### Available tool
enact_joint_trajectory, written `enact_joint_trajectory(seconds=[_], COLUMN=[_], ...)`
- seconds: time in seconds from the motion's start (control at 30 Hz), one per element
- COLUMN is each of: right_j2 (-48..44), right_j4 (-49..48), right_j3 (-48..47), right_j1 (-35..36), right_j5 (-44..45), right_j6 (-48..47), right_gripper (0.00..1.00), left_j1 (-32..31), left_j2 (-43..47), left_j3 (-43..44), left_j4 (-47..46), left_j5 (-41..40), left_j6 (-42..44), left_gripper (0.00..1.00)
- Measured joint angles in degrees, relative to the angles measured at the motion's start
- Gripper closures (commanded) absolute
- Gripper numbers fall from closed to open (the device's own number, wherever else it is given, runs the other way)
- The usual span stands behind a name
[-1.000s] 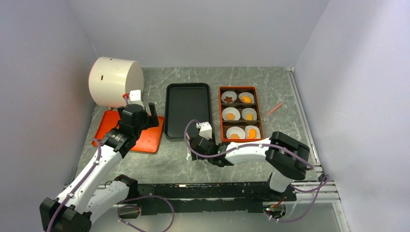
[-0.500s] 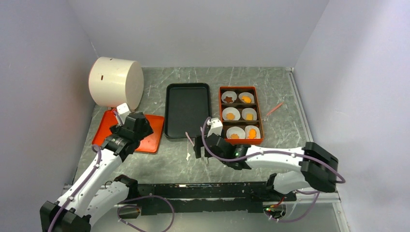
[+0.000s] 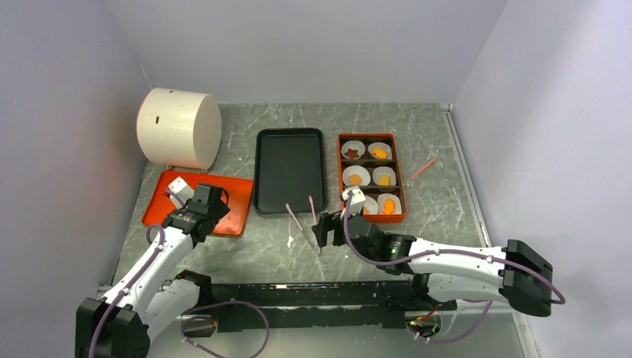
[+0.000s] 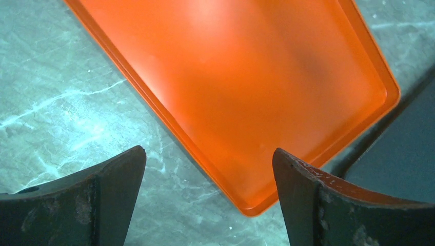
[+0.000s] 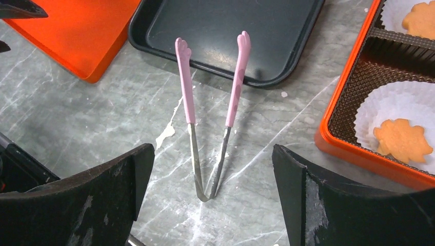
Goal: Pack the cookies
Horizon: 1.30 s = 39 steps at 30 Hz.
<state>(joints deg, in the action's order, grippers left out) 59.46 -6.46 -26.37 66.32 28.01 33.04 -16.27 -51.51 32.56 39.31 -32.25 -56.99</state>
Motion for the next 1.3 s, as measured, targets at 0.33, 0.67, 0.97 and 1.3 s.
enact_joint_trajectory(seconds=[0.33,0.67,0.97,1.3], right_j2=[-4.42,-8.87,-8.79,-8.41], right_j4=[-3.54,-4.33,-4.37,-4.37], right_j3=[4.52,6.47,6.49,6.54], right_j1=[0.0,0.0,0.0,0.0], right_j5=[2.1,5.77,7.04,7.72], right_j6=[-3.13,-4.39,-4.44,-4.42], right_gripper=[0.09,0.09,0.09,0.09], left_j1=[10.16,21.66,24.44,24.46], left_j2=[-4.9,-11.37,-14.86,-18.43], left_j3=[-5.09,-5.66,-4.0,-1.38], left_j4=[-4.92,-12.83,-13.03,-9.14], left_j5=[5.73,12.79,14.32,12.87], left_j6=[-3.1,-2.25,-2.14,-1.97], left_gripper=[0.21,0.43,0.57,0.78])
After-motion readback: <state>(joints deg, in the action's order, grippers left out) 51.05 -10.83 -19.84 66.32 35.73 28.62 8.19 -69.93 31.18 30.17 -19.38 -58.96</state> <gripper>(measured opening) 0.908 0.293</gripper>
